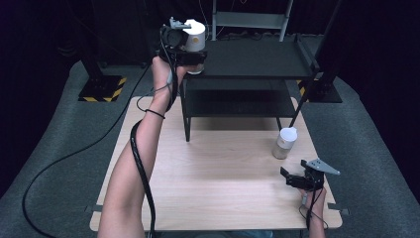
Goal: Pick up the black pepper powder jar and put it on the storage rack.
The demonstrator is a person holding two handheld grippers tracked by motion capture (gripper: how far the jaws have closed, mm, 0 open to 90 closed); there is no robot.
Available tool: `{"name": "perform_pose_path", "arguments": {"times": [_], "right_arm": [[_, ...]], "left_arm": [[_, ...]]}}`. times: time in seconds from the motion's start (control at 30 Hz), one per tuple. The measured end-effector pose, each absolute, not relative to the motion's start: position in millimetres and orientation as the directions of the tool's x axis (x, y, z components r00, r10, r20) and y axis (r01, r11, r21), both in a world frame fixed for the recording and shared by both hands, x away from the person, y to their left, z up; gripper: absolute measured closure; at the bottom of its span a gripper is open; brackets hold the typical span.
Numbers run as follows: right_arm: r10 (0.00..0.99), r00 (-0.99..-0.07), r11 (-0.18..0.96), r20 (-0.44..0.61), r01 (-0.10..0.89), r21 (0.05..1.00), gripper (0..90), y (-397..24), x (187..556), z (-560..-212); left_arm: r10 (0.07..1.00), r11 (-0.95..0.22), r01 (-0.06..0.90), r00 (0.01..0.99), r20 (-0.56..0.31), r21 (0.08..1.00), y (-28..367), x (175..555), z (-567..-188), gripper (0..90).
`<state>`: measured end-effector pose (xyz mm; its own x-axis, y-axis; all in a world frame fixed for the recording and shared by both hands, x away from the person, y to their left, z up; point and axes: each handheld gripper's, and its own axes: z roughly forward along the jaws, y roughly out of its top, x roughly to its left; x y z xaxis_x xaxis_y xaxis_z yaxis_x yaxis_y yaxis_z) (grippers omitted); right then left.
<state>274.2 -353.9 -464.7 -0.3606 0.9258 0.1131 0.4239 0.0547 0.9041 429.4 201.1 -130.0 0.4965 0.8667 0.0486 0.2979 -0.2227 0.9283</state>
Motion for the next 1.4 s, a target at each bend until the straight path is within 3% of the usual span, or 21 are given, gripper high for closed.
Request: {"name": "perform_pose_path", "arguments": {"times": [0.33,1.3,1.4], "right_arm": [[0.926,-0.360,0.054,0.113,0.424,0.904,1.0,-353.9,274.1,-464.7],[0.925,-0.362,0.054,0.114,0.424,0.904,1.0,-354.2,274.3,-464.8],[0.925,-0.361,0.054,0.114,0.424,0.904,1.0,-354.2,274.2,-464.8]], "left_arm": [[0.859,-0.182,0.318,0.511,-0.007,0.931,211.9,438.6,-132.1,30.6],[0.864,-0.210,0.320,0.503,0.023,0.924,206.5,433.2,-128.2,30.2],[0.867,-0.218,0.334,0.498,0.024,0.917,204.2,431.1,-122.5,23.0]]}}
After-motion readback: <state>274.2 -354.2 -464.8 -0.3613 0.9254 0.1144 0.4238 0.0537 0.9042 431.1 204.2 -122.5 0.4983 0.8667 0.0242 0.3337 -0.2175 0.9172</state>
